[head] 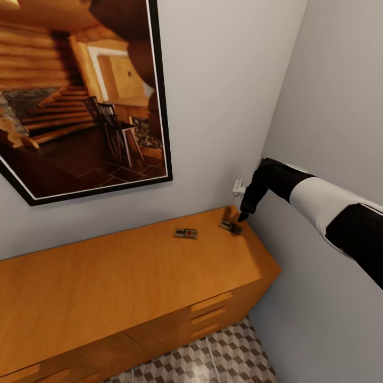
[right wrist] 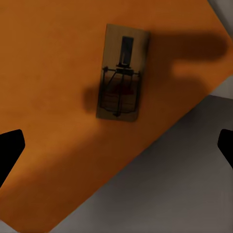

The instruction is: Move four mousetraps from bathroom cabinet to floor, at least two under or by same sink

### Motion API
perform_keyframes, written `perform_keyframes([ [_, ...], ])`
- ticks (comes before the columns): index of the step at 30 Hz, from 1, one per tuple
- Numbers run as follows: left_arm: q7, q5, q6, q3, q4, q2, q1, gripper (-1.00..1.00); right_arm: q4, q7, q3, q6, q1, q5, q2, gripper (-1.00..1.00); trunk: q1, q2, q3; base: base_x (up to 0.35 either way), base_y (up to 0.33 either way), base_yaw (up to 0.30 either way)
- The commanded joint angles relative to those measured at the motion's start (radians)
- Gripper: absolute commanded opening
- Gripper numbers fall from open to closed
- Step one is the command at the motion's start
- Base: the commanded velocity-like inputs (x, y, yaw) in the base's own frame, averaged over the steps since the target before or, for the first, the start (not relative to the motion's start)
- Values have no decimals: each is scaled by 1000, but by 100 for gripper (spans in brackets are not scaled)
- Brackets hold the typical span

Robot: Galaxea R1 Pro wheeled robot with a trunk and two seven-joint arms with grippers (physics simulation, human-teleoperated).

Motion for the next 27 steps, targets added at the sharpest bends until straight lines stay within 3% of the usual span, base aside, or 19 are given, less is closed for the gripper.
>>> perform_keyframes([
  [1,2,9,-5,-8,4,-1,-2,100,-4,6,-6,8,0,10,-2,100,0,-2,-3,0,0,0],
  [17,1,10,-5,-8,4,-1,3,100,-4,10,-8,-32,0,-2,-26,100,0,-2,-29,0,0,-7],
  [27,2,10,-5,-8,4,-1,6,100,-4,16,-8,-76,0,-141,-55,100,0,-2,-43,0,0,-45],
])
